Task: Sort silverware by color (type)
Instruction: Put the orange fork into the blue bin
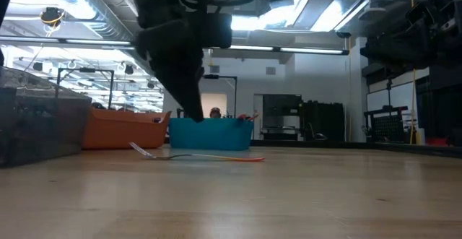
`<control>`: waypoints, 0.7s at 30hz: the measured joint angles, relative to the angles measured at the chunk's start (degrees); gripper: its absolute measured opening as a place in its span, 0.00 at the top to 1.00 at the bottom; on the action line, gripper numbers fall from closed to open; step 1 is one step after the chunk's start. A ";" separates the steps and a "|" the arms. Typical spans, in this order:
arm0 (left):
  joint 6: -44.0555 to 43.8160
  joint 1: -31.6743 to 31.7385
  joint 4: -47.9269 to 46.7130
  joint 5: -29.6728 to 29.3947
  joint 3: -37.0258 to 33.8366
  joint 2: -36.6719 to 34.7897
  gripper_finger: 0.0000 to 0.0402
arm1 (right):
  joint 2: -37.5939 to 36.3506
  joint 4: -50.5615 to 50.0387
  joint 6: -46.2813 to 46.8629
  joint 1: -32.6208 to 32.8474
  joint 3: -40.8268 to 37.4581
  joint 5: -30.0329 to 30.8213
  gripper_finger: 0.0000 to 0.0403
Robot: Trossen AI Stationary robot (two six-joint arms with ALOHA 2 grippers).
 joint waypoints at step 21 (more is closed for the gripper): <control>-1.33 -1.37 2.77 0.44 -4.49 2.47 0.85 | -0.01 0.09 0.00 0.00 -0.02 0.00 0.77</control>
